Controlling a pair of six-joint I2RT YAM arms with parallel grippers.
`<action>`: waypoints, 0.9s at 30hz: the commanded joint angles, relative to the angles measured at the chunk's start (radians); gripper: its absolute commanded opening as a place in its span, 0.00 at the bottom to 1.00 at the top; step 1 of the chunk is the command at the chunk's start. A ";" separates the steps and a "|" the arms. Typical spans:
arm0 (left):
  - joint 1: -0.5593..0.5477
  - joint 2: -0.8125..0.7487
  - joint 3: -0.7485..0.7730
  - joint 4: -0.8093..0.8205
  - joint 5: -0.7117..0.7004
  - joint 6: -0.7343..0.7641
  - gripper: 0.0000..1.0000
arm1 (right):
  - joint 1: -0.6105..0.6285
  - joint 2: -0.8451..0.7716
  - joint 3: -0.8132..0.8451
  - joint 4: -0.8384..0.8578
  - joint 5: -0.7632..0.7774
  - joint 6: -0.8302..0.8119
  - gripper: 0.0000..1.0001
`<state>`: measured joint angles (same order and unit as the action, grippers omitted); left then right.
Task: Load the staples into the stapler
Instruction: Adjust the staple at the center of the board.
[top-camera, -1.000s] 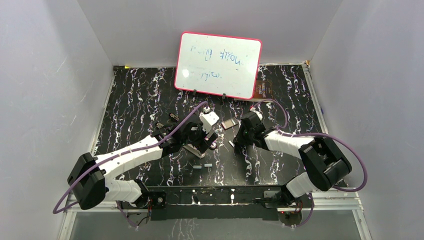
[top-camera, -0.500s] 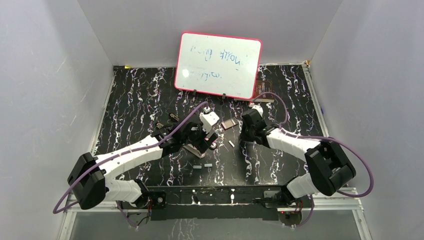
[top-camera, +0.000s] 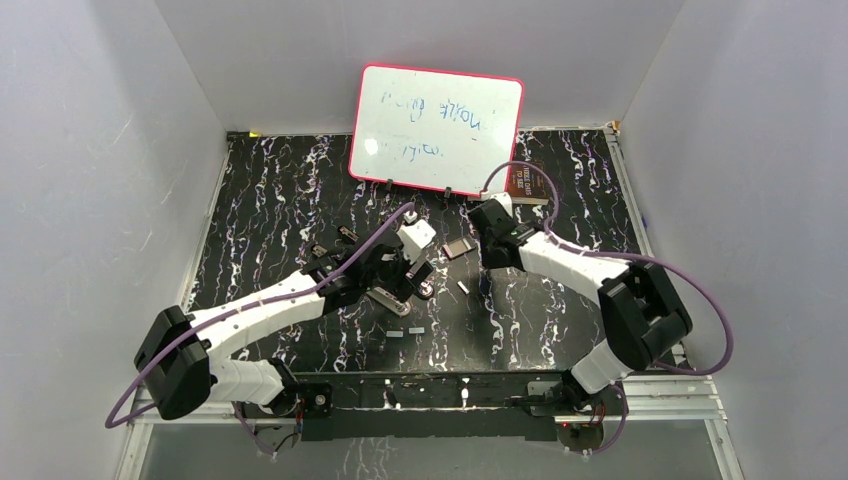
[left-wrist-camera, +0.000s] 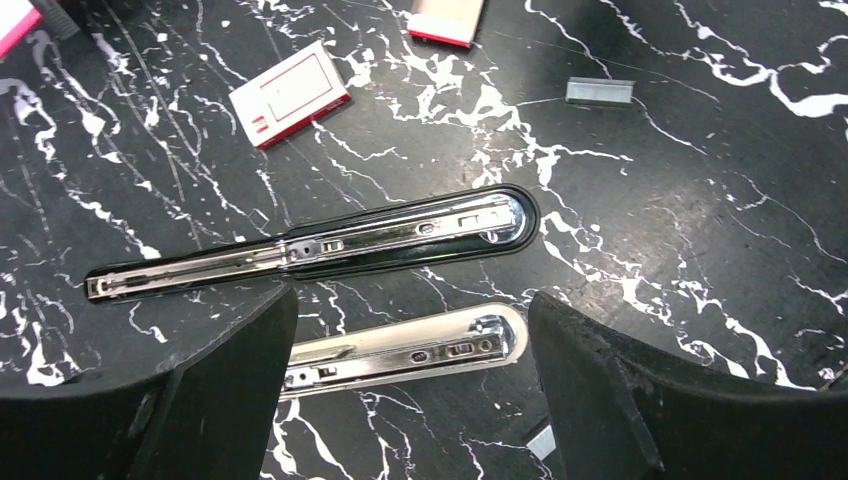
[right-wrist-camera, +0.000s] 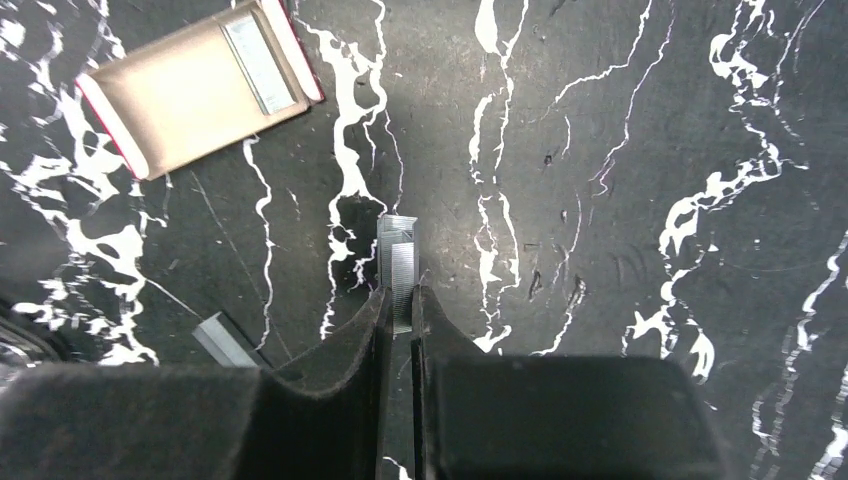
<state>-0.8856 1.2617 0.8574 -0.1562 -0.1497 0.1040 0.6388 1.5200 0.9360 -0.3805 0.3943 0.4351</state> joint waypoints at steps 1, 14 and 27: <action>0.002 -0.052 0.004 0.027 -0.086 -0.001 0.84 | 0.062 0.072 0.103 -0.155 0.137 -0.073 0.17; 0.101 -0.157 -0.036 0.099 -0.198 -0.067 0.88 | 0.233 0.314 0.228 -0.390 0.391 -0.036 0.18; 0.114 -0.166 -0.046 0.101 -0.162 -0.069 0.91 | 0.312 0.433 0.269 -0.463 0.453 0.001 0.20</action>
<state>-0.7761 1.1091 0.8173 -0.0669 -0.3145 0.0410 0.9348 1.9320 1.1786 -0.8047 0.8379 0.3946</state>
